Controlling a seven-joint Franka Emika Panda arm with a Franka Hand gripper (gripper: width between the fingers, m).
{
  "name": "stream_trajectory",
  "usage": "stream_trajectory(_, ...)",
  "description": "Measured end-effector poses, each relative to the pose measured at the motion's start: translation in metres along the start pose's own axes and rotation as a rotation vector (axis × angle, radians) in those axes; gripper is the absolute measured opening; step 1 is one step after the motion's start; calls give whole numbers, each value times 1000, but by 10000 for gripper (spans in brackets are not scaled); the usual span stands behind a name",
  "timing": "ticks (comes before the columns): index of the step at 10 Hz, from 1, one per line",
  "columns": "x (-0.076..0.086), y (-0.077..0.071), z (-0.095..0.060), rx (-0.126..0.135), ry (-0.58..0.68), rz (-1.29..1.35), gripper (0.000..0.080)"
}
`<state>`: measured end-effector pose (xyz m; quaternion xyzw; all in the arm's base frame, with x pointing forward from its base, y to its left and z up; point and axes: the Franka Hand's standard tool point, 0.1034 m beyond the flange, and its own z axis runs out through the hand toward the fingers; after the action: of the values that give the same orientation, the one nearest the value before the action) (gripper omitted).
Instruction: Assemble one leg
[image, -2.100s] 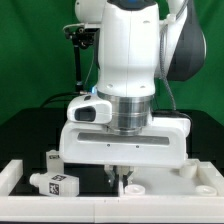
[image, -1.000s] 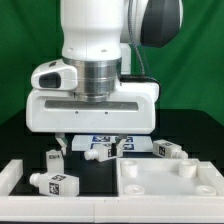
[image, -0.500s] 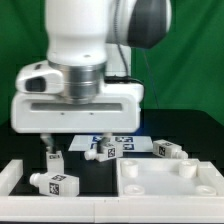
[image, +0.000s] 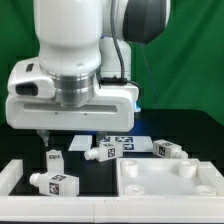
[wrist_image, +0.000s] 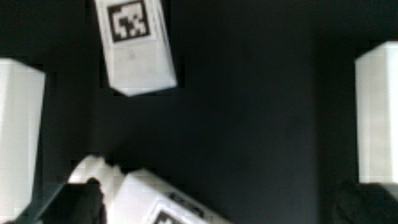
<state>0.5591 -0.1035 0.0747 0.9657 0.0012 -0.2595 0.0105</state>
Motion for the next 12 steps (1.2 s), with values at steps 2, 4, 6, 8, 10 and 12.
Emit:
stream_trajectory(2, 6, 13, 6, 6, -95, -64, 649)
stream_trajectory(4, 5, 39, 14, 21, -208, -143, 649)
stream_trajectory(6, 5, 50, 22, 18, -270, -152, 649)
stream_trajectory(8, 7, 51, 21, 13, -256, -153, 649)
stream_trajectory(10, 7, 44, 34, -5, -266, -104, 649)
stream_trajectory(12, 2, 32, 55, -24, -281, -113, 649)
